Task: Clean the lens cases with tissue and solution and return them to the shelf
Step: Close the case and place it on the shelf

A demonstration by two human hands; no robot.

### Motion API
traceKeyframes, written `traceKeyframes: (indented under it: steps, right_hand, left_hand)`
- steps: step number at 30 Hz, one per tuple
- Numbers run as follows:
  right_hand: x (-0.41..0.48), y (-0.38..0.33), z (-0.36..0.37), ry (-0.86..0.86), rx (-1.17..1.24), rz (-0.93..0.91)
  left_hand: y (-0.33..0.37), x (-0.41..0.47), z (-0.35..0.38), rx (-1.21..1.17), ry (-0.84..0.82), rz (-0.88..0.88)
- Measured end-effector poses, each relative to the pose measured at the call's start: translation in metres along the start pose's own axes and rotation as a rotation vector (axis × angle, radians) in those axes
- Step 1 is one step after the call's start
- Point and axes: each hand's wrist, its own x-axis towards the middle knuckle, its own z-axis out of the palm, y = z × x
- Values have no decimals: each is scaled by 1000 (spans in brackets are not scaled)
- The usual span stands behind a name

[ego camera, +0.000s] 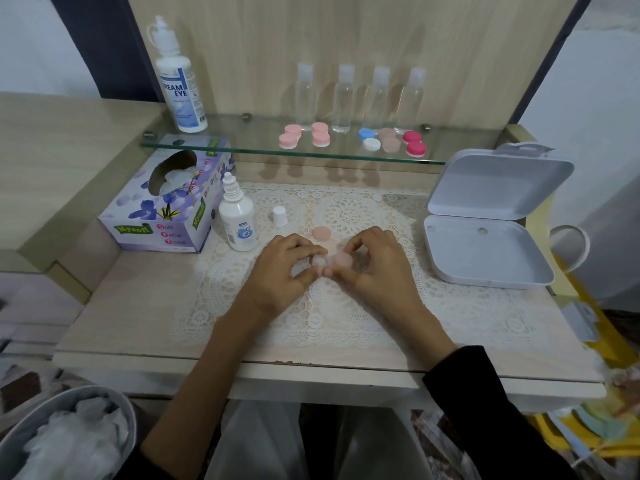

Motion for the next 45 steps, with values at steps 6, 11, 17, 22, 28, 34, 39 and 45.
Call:
traceKeyframes:
  steps: [6, 11, 17, 22, 28, 34, 39, 45]
  right_hand:
    - [3, 6, 0, -61, 110, -41]
    - [1, 6, -2, -13, 159, 50]
    - [1, 5, -2, -28, 107, 53]
    - [1, 6, -2, -63, 128, -7]
    - [0, 8, -2, -94, 211, 9]
    - [14, 10, -11, -11, 286, 121]
    - [31, 16, -5, -91, 41, 37]
    - [38, 17, 3, -152, -27, 17]
  left_hand:
    - [1, 0, 0, -9, 5, -2]
    - [1, -2, 0, 0, 12, 0]
    - [1, -1, 0, -11, 21, -6]
    - [2, -2, 0, -13, 25, -13]
    - [3, -1, 0, -7, 27, -8]
    - [1, -2, 0, -8, 17, -10]
    - [1, -2, 0, 3, 13, -9]
    - [3, -2, -1, 0, 7, -19]
